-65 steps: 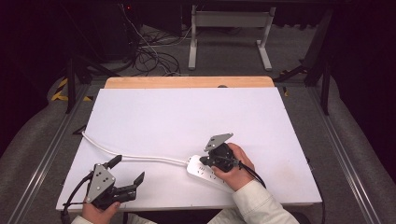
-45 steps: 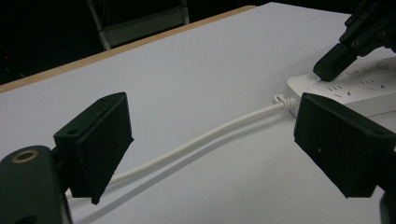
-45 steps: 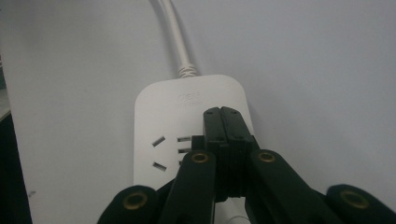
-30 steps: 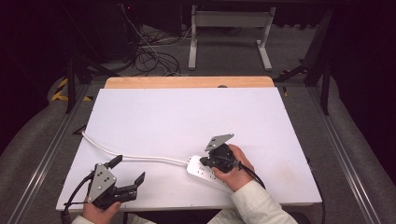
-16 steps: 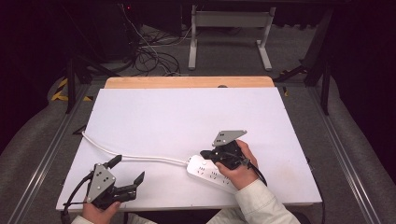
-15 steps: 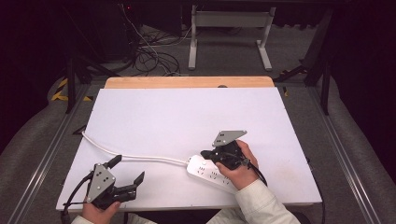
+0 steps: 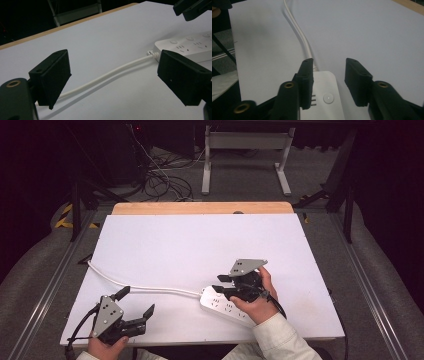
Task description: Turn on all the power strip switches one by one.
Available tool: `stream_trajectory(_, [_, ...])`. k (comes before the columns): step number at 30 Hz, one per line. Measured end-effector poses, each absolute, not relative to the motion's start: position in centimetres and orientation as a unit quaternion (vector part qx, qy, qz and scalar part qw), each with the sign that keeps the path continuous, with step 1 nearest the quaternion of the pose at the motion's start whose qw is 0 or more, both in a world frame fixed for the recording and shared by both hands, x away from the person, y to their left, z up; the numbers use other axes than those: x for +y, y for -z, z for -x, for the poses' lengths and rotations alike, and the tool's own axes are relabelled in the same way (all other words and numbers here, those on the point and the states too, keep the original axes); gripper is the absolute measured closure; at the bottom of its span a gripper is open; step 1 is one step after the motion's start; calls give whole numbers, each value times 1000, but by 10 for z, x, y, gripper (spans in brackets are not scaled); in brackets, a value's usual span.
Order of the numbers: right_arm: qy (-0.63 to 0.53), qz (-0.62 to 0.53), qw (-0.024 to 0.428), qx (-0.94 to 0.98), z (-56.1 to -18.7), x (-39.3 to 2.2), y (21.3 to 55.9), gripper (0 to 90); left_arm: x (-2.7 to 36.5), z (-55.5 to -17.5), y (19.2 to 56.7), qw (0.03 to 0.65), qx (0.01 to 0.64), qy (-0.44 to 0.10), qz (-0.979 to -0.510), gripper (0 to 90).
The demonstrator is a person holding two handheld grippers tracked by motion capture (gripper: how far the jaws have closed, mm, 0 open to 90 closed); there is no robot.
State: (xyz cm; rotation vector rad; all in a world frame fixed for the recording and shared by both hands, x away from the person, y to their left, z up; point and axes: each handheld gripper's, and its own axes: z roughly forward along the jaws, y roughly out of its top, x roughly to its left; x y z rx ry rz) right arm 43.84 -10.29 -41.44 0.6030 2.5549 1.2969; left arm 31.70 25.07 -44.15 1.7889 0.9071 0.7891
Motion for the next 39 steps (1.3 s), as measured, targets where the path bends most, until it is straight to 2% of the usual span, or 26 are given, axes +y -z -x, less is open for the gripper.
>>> stream_trajectory(5, [-450,-219,107,859,-439,-111,409,337,250,-317,441,474,372,-322,-730,117])
stream_trajectory(9, [-472,-227,96,847,-439,-121,406,336,250,-317,441,472,371,-324,-731,116])
stream_trajectory(11, [-486,-239,98,835,-437,-127,408,282,250,-317,441,472,371,-324,-731,117])
stream_trajectory(12, [-482,-228,115,838,-437,-129,409,238,250,-317,441,473,371,-324,-731,116])
stream_trajectory(14, [-481,-223,140,836,-437,-133,409,222,251,-317,441,474,371,-324,-730,116])
stream_trajectory(20, [-516,-225,138,815,-436,-154,404,120,251,-317,442,477,374,-321,-728,117])
stream_trajectory(27, [-534,-242,148,796,-435,-181,407,103,251,-317,441,477,372,-321,-729,116])
stream_trajectory(39, [-549,-265,168,775,-432,-226,433,102,253,-318,442,478,374,-318,-728,116])
